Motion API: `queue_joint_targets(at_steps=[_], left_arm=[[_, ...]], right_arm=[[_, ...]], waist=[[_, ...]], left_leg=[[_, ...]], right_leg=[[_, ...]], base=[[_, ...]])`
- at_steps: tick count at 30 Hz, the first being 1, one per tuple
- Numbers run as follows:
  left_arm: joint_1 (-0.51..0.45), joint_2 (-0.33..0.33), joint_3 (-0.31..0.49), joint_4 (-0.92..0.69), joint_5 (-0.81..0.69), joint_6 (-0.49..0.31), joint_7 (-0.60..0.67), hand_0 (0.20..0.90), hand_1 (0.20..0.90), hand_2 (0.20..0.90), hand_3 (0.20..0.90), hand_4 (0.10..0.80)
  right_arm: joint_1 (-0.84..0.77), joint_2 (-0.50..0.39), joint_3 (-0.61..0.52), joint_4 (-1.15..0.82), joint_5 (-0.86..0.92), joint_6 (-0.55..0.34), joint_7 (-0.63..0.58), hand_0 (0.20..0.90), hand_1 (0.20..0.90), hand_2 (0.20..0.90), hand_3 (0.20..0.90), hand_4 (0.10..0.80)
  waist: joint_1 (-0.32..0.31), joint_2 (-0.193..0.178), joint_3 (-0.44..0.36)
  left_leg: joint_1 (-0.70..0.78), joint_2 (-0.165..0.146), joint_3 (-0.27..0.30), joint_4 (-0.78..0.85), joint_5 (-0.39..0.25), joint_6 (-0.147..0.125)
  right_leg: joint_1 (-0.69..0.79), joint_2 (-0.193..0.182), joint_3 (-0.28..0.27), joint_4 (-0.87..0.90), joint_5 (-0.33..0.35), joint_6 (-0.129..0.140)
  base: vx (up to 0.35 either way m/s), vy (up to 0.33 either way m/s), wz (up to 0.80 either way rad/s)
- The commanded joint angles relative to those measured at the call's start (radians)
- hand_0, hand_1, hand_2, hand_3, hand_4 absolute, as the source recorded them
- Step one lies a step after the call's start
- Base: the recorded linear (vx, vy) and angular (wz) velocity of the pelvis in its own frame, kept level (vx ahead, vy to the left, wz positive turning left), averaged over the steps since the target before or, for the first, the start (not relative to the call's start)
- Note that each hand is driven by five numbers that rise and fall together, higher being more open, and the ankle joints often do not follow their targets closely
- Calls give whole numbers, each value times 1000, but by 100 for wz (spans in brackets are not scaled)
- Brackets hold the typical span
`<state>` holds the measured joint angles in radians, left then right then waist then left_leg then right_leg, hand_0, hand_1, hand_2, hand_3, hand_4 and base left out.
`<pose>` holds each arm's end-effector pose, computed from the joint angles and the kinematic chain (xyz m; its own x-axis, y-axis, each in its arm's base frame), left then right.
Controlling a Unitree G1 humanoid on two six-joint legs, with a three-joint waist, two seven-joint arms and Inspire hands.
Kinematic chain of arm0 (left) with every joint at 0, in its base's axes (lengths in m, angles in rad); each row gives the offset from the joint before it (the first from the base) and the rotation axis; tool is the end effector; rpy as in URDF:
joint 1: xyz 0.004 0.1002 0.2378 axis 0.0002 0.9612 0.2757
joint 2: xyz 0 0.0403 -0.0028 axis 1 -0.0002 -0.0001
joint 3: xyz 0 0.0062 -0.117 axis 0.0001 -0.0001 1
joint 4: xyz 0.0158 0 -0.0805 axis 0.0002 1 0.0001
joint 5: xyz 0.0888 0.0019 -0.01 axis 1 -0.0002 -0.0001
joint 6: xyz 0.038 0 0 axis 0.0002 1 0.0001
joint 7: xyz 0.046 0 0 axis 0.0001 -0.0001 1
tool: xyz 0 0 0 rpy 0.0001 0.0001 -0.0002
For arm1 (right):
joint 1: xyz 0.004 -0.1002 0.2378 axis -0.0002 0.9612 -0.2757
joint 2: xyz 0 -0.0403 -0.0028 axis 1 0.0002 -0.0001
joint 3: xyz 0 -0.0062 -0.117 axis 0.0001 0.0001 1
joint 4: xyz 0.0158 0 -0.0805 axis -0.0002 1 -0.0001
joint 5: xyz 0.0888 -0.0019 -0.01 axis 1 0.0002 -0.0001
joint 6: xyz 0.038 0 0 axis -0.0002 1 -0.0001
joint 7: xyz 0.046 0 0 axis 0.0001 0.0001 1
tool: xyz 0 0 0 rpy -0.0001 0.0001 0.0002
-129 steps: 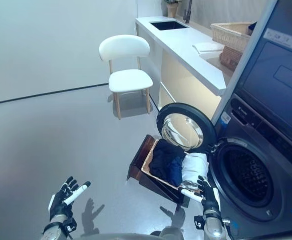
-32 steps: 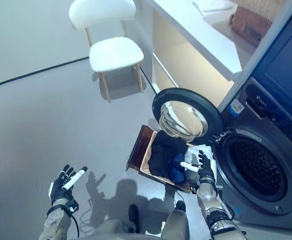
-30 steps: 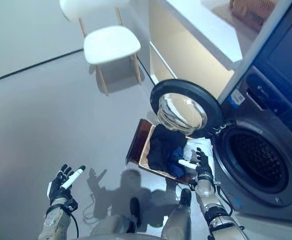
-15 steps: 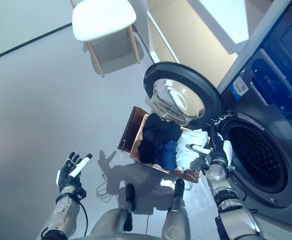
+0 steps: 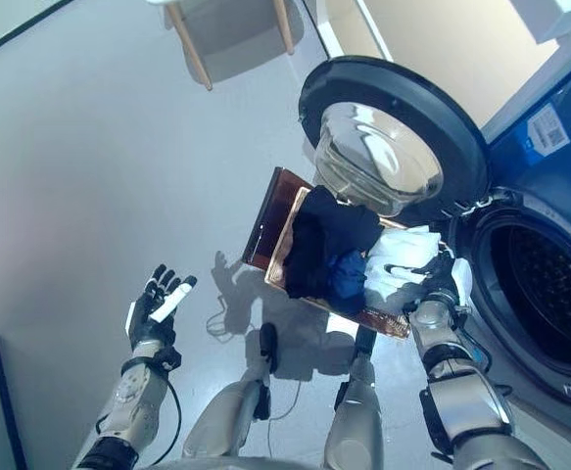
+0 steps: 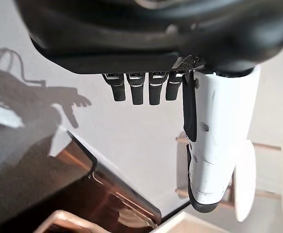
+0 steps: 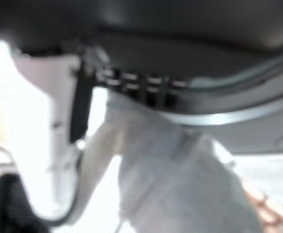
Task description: Pick up the clothes and place them into the washing machine
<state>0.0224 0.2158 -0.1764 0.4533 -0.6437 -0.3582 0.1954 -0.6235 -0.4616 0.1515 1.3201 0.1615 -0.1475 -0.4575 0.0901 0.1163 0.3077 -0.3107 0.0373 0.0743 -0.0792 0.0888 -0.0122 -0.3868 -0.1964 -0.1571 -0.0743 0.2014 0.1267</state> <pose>0.1668 0.1873 -0.0342 0.9386 0.2556 -0.2315 -0.3198 0.8965 -0.3066 0.2665 -0.2757 0.0067 0.7205 -0.6489 -0.2444 0.4515 0.7066 -0.5449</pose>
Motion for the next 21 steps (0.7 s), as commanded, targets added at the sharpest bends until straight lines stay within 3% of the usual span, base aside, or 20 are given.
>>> queue_joint_targets(at_steps=[1,12,21], left_arm=[[-15,70,-15,-138,8,-82,-12,900,900,900,900,800],[-27,85,-17,-219,10,-86,-29,900,900,900,900,800],[-22,87,-14,-236,9,-80,-34,900,900,900,900,800]], right_arm=[[-121,-98,24,30,15,-3,-37,900,900,900,900,800],[-185,-72,41,29,22,-2,-13,900,900,900,900,800],[-244,-27,114,10,-5,5,51,900,900,900,900,800]], waist=[[37,16,-4],[66,43,9],[78,37,17]], left_leg=[[6,14,-45,5,-21,-69],[-59,5,-69,6,-8,-72],[-94,2,-84,9,-4,-73]], right_leg=[[-60,-48,8,151,-31,43],[-102,-60,-8,144,-30,44],[-139,-57,-6,164,-40,36]], base=[[-16,14,8],[-11,16,9],[2,-1,5]])
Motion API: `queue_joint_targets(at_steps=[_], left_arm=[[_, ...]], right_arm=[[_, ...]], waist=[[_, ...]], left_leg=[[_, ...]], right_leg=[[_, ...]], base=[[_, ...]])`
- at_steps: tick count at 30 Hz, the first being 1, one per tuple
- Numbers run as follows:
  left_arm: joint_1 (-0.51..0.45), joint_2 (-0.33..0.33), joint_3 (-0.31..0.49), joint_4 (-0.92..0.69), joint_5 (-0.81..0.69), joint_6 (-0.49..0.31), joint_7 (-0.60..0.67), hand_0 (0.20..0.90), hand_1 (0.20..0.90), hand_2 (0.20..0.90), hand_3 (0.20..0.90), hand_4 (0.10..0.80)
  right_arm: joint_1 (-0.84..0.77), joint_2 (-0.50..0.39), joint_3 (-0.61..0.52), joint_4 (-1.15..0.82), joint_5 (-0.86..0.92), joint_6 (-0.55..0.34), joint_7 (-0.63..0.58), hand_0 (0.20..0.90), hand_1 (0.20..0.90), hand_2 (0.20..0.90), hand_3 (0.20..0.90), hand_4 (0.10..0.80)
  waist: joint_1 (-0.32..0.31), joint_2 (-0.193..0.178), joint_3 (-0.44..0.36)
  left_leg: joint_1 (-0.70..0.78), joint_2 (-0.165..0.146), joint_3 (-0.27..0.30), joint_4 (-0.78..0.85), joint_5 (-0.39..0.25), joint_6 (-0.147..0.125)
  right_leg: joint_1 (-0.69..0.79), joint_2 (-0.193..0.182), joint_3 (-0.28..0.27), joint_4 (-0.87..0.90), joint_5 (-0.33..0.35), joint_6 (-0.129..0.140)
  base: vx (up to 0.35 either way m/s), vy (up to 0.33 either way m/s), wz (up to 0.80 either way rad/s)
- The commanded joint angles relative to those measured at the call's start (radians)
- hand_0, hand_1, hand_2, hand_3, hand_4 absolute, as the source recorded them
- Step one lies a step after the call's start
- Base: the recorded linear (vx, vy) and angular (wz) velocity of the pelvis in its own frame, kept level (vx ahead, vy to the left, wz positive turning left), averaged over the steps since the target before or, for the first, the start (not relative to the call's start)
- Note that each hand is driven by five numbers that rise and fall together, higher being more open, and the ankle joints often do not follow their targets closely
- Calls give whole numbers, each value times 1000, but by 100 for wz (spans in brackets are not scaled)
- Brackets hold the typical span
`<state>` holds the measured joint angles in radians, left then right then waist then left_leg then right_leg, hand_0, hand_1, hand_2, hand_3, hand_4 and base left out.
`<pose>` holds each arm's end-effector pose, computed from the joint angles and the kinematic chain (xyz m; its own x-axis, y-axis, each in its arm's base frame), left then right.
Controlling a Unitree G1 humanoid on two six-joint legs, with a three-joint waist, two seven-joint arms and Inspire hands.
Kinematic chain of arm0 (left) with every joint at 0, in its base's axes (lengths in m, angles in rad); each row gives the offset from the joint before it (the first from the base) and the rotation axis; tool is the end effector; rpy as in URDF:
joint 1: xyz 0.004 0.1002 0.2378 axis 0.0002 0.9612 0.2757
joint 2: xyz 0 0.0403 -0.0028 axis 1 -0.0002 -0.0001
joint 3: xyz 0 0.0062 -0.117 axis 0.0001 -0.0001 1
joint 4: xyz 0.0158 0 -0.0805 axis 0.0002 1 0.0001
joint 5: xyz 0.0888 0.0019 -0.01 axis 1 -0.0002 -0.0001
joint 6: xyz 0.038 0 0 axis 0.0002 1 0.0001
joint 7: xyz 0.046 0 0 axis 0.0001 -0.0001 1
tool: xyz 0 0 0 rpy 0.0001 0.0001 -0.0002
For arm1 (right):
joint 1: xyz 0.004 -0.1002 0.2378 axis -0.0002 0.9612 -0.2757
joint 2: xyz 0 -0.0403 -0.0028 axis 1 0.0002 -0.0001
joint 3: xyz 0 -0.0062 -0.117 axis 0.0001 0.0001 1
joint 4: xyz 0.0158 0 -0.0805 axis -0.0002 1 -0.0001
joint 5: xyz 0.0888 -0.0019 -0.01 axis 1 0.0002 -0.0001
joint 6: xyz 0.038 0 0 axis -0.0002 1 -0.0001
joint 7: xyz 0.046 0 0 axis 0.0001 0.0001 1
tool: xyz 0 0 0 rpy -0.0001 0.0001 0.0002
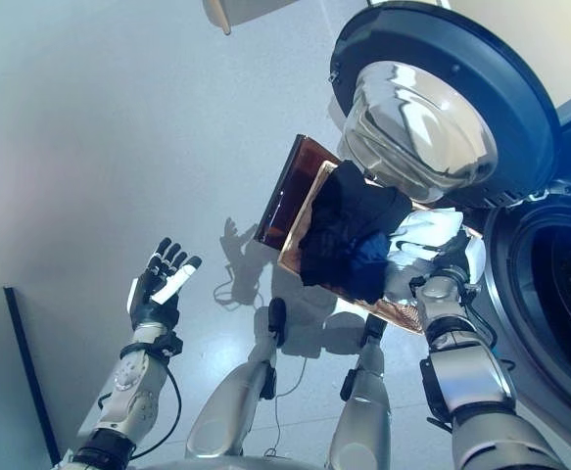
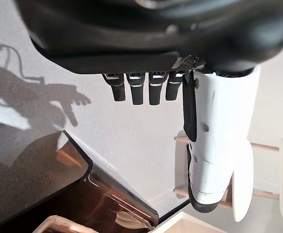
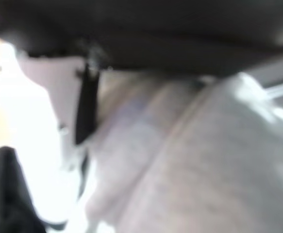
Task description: Pick up the clothes and place them into the washing machine
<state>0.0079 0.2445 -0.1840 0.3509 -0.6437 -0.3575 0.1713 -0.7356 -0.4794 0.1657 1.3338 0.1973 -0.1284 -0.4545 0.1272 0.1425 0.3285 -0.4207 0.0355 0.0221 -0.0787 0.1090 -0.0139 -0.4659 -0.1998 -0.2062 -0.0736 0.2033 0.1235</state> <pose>0.1774 0.1879 -0.0156 0.9724 0.2023 -0.1166 -0.2301 0.9149 -0.3318 0.2925 -0.2737 0.0366 0.7386 -0.6475 -0.1876 0.4969 0.7109 -0.4977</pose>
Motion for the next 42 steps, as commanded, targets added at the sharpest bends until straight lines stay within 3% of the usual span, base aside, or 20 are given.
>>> queue_joint_targets(at_steps=[1,10,11,12,13,31,42], left_arm=[[-6,58,-4,-136,7,-79,-13,900,900,900,900,800],[-17,59,10,-142,16,-57,-41,900,900,900,900,800],[-22,58,14,-141,17,-58,-39,900,900,900,900,800],[-22,58,14,-141,17,-58,-39,900,900,900,900,800],[-31,52,23,-134,14,-59,-38,900,900,900,900,800],[-45,36,37,-84,6,-74,-31,900,900,900,900,800],[-41,21,74,25,-11,-83,-23,900,900,900,900,800]], right_arm=[[-134,-8,112,4,-57,-8,57,900,900,900,900,800],[-158,-39,203,74,-223,50,135,900,900,900,900,800],[-160,-41,205,69,-227,49,138,831,831,831,831,751],[-160,-41,205,69,-227,49,138,716,716,716,716,669],[-156,-46,204,53,-223,42,148,200,200,200,200,300],[-133,-43,140,21,-161,20,128,200,200,200,200,300],[71,-52,-119,-98,127,-83,73,200,200,200,200,300]], waist=[[41,11,-4],[46,15,4],[45,14,6],[45,14,6],[42,14,8],[33,9,-14],[-19,-3,-55]], left_leg=[[13,4,-32,9,-24,-71],[1,4,-41,10,-20,-68],[0,3,-40,11,-20,-68],[0,3,-40,11,-20,-68],[-2,3,-40,10,-19,-68],[27,0,-34,6,-24,-70],[129,-12,-13,-1,-51,-66]], right_leg=[[-63,-53,44,164,-43,39],[-85,-50,56,174,-50,34],[-88,-50,59,175,-50,33],[-89,-50,59,175,-50,33],[-96,-48,64,175,-49,33],[-79,-48,81,172,-52,33],[6,-57,111,163,-58,38]], base=[[0,0,0],[-3,4,-2],[-8,9,-5],[-15,11,-10],[-17,10,-9],[-2,3,-3],[32,17,-11]])
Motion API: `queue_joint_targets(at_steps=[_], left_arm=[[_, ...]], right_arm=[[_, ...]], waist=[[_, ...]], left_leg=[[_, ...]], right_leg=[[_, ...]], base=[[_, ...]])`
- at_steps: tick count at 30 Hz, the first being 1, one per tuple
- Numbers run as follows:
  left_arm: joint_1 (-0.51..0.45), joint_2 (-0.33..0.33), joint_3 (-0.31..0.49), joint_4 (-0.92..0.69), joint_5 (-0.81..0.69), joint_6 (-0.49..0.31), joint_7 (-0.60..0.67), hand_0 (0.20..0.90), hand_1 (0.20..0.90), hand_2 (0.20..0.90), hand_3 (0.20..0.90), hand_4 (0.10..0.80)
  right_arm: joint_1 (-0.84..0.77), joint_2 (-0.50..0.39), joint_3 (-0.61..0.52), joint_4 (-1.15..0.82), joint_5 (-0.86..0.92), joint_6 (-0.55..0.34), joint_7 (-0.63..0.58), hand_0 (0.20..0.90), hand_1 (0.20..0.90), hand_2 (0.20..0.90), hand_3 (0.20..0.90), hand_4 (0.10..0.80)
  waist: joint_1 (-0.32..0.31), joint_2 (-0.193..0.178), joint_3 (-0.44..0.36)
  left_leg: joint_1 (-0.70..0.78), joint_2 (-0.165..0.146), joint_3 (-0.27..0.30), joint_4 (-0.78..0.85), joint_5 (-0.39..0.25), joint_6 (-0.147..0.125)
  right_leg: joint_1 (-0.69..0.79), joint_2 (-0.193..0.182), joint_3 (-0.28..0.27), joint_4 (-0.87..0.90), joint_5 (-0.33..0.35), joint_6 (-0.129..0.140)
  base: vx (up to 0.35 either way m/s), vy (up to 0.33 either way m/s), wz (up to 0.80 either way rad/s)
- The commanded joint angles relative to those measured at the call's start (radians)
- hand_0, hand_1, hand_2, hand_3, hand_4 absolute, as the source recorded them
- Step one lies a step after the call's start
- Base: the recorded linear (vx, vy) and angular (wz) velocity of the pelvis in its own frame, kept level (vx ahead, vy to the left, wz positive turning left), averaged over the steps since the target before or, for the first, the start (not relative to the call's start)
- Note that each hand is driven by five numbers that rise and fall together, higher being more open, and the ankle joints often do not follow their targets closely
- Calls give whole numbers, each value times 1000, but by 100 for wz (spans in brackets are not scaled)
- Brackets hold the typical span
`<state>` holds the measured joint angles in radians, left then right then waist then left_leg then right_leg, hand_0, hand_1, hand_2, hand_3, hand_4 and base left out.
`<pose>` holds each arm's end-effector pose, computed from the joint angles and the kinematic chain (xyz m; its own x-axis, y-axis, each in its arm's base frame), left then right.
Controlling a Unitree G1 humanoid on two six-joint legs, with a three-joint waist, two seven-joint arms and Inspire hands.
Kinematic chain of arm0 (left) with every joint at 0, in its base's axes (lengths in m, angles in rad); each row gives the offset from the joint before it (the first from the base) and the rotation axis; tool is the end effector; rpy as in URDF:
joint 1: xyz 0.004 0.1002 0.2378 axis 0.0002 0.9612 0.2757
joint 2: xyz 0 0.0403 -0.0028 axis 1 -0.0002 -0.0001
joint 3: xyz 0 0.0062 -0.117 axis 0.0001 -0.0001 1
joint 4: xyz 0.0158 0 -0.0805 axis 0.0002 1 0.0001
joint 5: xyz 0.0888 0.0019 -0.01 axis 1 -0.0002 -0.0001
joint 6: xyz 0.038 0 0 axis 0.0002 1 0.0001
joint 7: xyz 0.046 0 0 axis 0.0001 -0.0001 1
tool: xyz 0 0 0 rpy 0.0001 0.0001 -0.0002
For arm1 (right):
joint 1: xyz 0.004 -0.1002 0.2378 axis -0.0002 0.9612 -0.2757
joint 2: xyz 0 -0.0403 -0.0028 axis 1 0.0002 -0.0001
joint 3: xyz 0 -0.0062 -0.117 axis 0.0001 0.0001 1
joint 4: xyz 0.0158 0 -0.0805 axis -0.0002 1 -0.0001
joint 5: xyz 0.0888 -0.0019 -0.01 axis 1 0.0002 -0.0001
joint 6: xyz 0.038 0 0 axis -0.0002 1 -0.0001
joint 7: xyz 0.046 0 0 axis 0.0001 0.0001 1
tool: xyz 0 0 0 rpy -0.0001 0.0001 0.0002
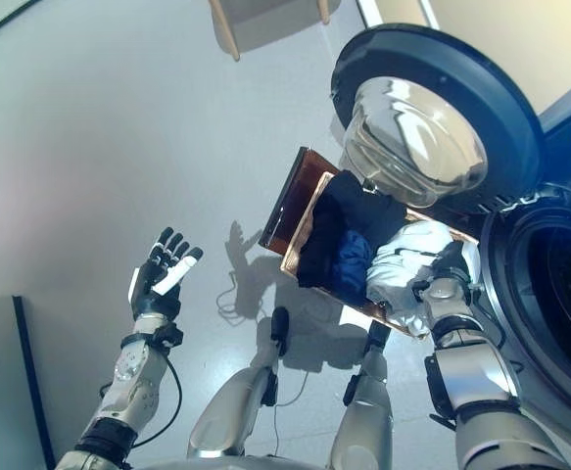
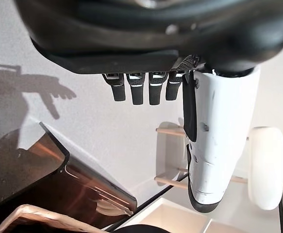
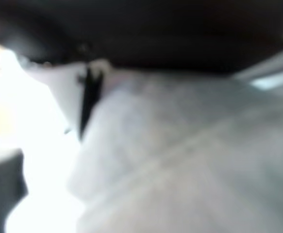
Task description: Pick up the clothes and place them into the washing machine
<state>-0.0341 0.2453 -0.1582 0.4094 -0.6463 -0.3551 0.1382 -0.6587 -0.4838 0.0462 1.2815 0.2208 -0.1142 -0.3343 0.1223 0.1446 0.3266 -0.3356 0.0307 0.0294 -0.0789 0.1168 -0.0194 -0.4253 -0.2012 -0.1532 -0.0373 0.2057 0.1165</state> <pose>0.1858 0.1933 -0.0163 0.9730 0.1999 -0.1155 -0.2272 0.9178 -0.3257 0.2777 -0.2841 0.0254 0.7417 -0.6060 -0.2874 0.4851 0.7806 -0.3940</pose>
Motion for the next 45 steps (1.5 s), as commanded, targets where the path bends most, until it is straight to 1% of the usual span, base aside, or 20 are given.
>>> queue_joint_targets(at_steps=[1,2,3,4,5,6,8,12,15,19,21,24,28,32,33,34,36,37,44,45], left_arm=[[5,13,66,-24,-10,-91,17,900,900,900,900,800],[6,9,70,-16,-12,-95,18,900,900,900,900,800],[5,10,70,-15,-12,-95,18,900,900,900,900,800],[7,0,89,9,-27,-102,23,900,900,900,900,800],[7,1,88,9,-27,-103,23,900,900,900,900,800],[7,-5,100,26,-23,-105,30,900,900,900,900,800],[12,-6,103,30,-17,-108,33,900,900,900,900,800],[24,-21,117,24,-18,-115,44,900,900,900,900,800],[32,-25,119,16,-17,-115,44,900,900,900,900,800],[46,-40,112,17,-42,-107,40,900,900,900,900,800],[54,-45,105,12,-54,-104,34,900,900,900,900,800],[57,-47,91,16,-66,-102,24,900,900,900,900,800],[56,-41,74,-3,-71,-106,14,900,900,900,900,800],[55,-24,46,-39,-78,-121,0,900,900,900,900,800],[54,-25,45,-39,-78,-121,0,900,900,900,900,800],[56,-16,35,-61,-78,-128,-4,900,900,900,900,800],[51,-15,20,-77,-77,-132,-6,900,900,900,900,800],[50,-17,19,-77,-77,-132,-6,900,900,900,900,800],[36,12,11,-189,-58,-160,4,900,900,900,900,800],[36,10,11,-191,-57,-159,5,900,900,900,900,800]], right_arm=[[57,-25,-68,-116,192,-150,-59,200,200,200,200,300],[84,-12,-106,-132,246,-173,-55,200,200,200,200,300],[85,-11,-107,-133,246,-173,-55,200,200,200,200,300],[154,27,-184,-200,327,-226,-67,200,200,200,200,300],[157,28,-185,-203,327,-226,-68,200,200,200,200,300],[219,69,-219,-267,370,-264,-62,200,200,200,200,300],[263,93,-240,-303,387,-279,-60,200,200,200,200,300],[340,182,-321,-413,552,-374,-44,200,200,200,200,300],[332,204,-369,-412,651,-414,-27,200,200,200,200,300],[282,246,-456,-431,871,-500,10,200,200,200,200,300],[255,245,-509,-434,950,-542,13,200,200,200,200,300],[210,235,-538,-435,1003,-569,11,200,200,200,200,300],[147,177,-558,-396,1020,-570,3,200,200,200,200,300],[43,69,-585,-327,1037,-588,-34,200,200,200,200,300],[41,66,-585,-324,1037,-587,-33,200,200,200,200,300],[10,24,-584,-309,1025,-588,-54,200,200,200,200,300],[-34,-40,-585,-258,1006,-573,-88,200,200,200,200,300],[-36,-43,-584,-256,1005,-572,-89,200,200,200,200,300],[-154,-248,-546,-155,921,-525,-210,200,200,200,200,300],[-157,-251,-544,-152,920,-524,-211,200,200,200,200,300]], waist=[[-32,-6,-56],[-37,-7,-60],[-36,-9,-61],[-53,-6,-68],[-52,-9,-70],[-70,-12,-78],[-77,-16,-83],[-98,-17,-102],[-101,-12,-106],[-100,4,-113],[-99,13,-112],[-97,25,-110],[-88,40,-105],[-69,66,-98],[-68,67,-98],[-64,78,-94],[-52,94,-95],[-51,95,-96],[-21,150,-93],[-19,150,-95]], left_leg=[[65,-6,-10,0,-71,-57],[72,-6,-5,0,-74,-56],[70,-7,-5,-1,-70,-56],[95,-4,2,-2,-82,-55],[92,-6,2,-4,-77,-55],[105,-3,9,-5,-79,-54],[113,-4,11,-6,-81,-53],[128,-10,23,-5,-93,-49],[127,-12,27,-5,-96,-47],[119,-18,33,-6,-101,-45],[112,-18,32,-6,-100,-47],[101,-19,34,-8,-99,-50],[82,-19,37,-8,-97,-53],[47,-19,36,-8,-90,-62],[46,-19,36,-8,-90,-62],[34,-21,35,-8,-88,-66],[7,-26,35,-8,-83,-73],[5,-26,35,-8,-83,-73],[-97,-30,31,-8,-65,-102],[-100,-30,31,-8,-65,-102]], right_leg=[[-23,-52,69,128,-67,46],[-18,-51,71,127,-68,47],[-20,-52,72,124,-63,47],[-6,-50,80,124,-71,50],[-8,-51,81,121,-65,49],[1,-53,88,121,-66,50],[7,-52,92,121,-69,50],[6,-55,110,122,-71,51],[1,-56,116,122,-70,52],[-16,-55,125,119,-67,52],[-24,-56,125,117,-67,52],[-36,-55,125,113,-65,51],[-58,-52,129,112,-62,50],[-94,-49,136,114,-66,48],[-96,-49,137,115,-66,48],[-112,-51,139,116,-66,47],[-136,-54,141,117,-65,46],[-138,-54,142,117,-65,46],[-255,-63,163,125,-61,44],[-260,-63,164,127,-61,44]], base=[[31,25,-29],[29,24,-29],[35,16,-23],[19,17,-15],[55,12,-24],[20,-3,-13],[27,3,-13],[23,16,-15],[0,18,-7],[5,18,-9],[0,0,0],[0,5,-2],[3,0,-4],[2,-8,0],[0,0,0],[-1,6,4],[-9,0,7],[-12,-9,7],[-9,-12,5],[-6,-19,8]])
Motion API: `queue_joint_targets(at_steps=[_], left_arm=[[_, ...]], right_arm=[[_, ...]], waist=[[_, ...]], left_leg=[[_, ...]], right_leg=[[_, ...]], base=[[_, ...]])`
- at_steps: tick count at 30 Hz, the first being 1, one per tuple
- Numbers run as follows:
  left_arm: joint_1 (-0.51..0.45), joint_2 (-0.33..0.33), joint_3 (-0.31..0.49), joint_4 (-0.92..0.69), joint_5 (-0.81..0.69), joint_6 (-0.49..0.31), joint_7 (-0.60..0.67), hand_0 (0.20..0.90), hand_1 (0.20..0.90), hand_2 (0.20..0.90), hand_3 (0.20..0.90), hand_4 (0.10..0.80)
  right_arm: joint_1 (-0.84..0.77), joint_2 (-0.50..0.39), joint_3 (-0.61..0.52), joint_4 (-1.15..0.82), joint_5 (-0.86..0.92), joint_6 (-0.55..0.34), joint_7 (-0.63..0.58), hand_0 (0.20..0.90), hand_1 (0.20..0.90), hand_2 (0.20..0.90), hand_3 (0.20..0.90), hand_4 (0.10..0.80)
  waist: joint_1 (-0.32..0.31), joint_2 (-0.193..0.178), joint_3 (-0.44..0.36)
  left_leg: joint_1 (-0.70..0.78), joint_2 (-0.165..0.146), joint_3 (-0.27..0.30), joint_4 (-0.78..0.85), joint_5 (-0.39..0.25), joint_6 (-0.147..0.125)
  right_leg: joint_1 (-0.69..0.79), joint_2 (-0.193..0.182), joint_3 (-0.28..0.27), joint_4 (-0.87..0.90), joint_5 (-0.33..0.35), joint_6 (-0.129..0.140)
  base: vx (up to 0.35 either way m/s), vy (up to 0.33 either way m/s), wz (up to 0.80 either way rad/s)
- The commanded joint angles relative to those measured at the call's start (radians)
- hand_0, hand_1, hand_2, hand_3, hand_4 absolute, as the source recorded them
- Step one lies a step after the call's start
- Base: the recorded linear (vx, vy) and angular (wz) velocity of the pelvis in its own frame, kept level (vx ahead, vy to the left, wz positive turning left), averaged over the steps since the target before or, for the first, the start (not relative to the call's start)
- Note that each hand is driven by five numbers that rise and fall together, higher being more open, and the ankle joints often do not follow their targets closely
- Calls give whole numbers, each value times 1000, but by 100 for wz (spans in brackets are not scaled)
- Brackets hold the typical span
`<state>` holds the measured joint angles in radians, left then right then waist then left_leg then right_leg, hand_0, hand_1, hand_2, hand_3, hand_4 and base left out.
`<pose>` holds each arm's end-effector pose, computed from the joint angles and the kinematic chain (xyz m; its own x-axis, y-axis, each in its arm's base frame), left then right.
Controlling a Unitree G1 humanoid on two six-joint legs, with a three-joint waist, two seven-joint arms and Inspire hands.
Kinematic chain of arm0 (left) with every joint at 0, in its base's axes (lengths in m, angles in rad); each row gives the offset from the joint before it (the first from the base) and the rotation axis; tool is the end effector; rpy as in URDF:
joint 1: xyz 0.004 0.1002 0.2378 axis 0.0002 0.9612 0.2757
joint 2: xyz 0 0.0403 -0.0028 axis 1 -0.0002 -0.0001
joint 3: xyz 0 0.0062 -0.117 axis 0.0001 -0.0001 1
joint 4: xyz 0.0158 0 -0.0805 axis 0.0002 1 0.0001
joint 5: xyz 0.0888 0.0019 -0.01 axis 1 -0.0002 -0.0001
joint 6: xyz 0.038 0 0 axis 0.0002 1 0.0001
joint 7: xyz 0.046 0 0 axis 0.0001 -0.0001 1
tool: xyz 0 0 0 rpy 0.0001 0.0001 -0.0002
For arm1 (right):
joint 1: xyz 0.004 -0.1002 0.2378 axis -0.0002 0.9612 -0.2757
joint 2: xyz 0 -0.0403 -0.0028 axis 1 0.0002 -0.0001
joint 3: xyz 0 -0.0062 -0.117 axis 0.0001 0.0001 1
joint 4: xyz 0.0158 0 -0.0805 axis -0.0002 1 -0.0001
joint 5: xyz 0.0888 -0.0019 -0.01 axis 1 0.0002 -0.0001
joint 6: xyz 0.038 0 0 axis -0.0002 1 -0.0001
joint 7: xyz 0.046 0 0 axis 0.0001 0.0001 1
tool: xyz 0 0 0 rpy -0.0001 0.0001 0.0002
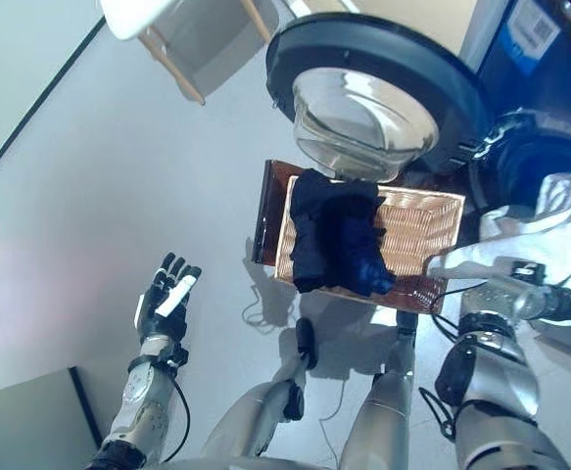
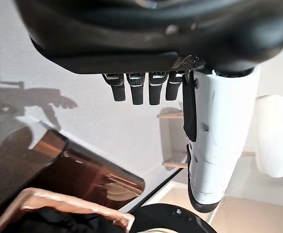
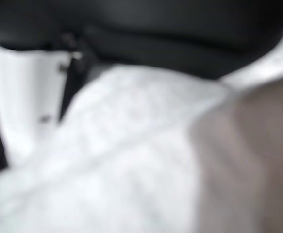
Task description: Pick up the clothes and place them into the washing machine
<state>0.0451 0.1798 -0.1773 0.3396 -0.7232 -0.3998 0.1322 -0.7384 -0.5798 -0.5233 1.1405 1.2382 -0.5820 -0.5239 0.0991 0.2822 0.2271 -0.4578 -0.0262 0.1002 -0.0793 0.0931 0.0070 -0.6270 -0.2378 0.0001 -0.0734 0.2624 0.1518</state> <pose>0.1681 0.1762 -0.0210 0.9693 0.2142 -0.1210 -0.2459 0.8539 -0.4586 0.2671 -0.3556 0.1018 0.1826 -0.8946 -0.4079 0.5539 -0.2491 0.7944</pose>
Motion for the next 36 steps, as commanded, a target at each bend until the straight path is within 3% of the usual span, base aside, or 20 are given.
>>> queue_joint_targets(at_steps=[1,8,20,28,36], left_arm=[[-42,73,31,-146,14,-124,12,900,900,900,900,800],[-46,64,47,-193,6,-148,21,900,900,900,900,800],[-68,71,71,-179,10,-161,28,900,900,900,900,800],[-76,85,96,-183,2,-177,35,900,900,900,900,800],[-54,104,130,-194,13,-184,44,900,900,900,900,800]], right_arm=[[-99,-199,36,7,-118,-46,-44,200,200,200,200,300],[-148,-297,75,-13,-168,-43,-66,200,200,200,200,300],[-214,-424,132,-130,-226,-105,-71,200,200,200,200,300],[-284,-518,200,-142,-272,-110,-98,200,200,200,200,300],[-308,-579,211,-117,-282,-113,-118,200,200,200,200,300]], waist=[[7,25,8],[17,50,-10],[7,30,-38],[-5,-2,-41],[-6,-2,-49]], left_leg=[[-3,27,-40,-8,-37,-135],[-67,23,-31,-8,-39,-146],[-77,20,-47,-8,-51,-164],[-51,47,-75,-8,-63,-187],[-57,58,-87,-8,-64,-195]], right_leg=[[-93,-28,19,172,-117,9],[-197,-21,47,202,-121,10],[-235,-5,56,236,-134,7],[-229,20,38,294,-180,-4],[-244,30,20,321,-202,-8]], base=[[3,-15,4],[16,-4,-3],[45,-35,5],[42,-77,7],[7,-48,7]])
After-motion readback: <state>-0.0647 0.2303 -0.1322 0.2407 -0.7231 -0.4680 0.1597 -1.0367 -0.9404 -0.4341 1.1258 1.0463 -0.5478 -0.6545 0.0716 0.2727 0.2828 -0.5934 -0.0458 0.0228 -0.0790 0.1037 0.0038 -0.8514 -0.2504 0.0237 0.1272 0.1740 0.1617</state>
